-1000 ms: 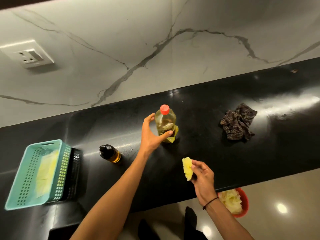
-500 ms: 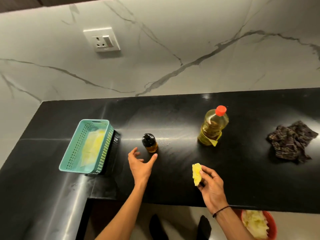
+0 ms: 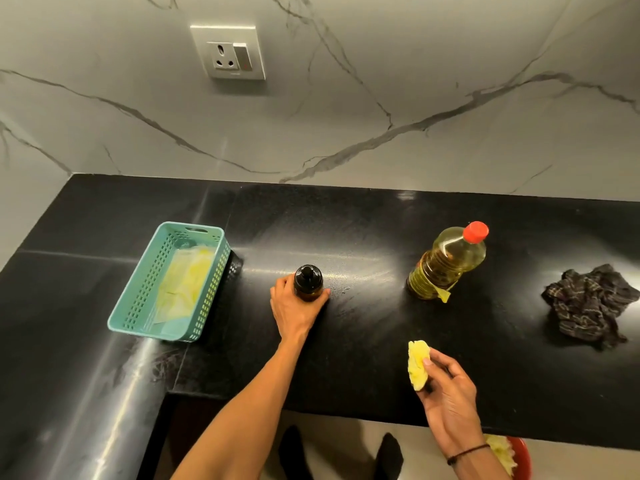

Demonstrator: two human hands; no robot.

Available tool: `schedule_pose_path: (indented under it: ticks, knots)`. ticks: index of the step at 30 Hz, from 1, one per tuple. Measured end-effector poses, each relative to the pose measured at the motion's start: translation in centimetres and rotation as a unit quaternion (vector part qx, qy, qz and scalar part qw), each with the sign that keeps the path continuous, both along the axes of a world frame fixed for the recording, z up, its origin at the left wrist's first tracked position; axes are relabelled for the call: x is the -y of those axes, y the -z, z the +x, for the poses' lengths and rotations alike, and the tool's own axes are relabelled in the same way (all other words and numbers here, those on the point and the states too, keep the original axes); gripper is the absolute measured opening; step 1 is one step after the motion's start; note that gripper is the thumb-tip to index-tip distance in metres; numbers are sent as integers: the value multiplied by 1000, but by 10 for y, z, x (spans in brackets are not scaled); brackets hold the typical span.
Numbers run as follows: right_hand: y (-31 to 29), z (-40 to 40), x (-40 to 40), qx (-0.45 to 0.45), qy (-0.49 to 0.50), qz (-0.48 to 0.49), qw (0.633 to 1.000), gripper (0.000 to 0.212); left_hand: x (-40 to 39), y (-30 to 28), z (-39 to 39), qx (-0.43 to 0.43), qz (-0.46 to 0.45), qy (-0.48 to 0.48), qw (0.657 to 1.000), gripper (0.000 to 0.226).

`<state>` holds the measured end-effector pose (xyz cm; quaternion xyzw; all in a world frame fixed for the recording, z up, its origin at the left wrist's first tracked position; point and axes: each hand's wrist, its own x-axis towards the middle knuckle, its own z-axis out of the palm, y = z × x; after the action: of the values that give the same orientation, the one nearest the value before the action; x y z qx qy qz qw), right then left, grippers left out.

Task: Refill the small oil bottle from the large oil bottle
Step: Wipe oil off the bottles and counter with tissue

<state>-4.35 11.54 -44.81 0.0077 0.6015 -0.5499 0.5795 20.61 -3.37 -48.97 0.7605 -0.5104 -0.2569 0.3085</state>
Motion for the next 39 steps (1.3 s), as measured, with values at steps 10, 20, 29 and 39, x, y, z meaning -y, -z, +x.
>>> schedule_pose_path:
  ticks: [10,20,29,39]
  knots:
    - [-12,27,18,-16,-32,-58,998,21,-13,-9,13,-157,-54,2,986,39]
    - [-101,52,151,-201,-392,-200,876,12,-30,-73,-3,-170,-77,214,959,41]
    - [-151,56,170,-202,-637,-255,699,22,-48,-103,-12,-123,-58,304,943,62]
    - [-182,55,174,-307,-696,-111,640,3,-57,-115,-14,-128,-75,289,946,79]
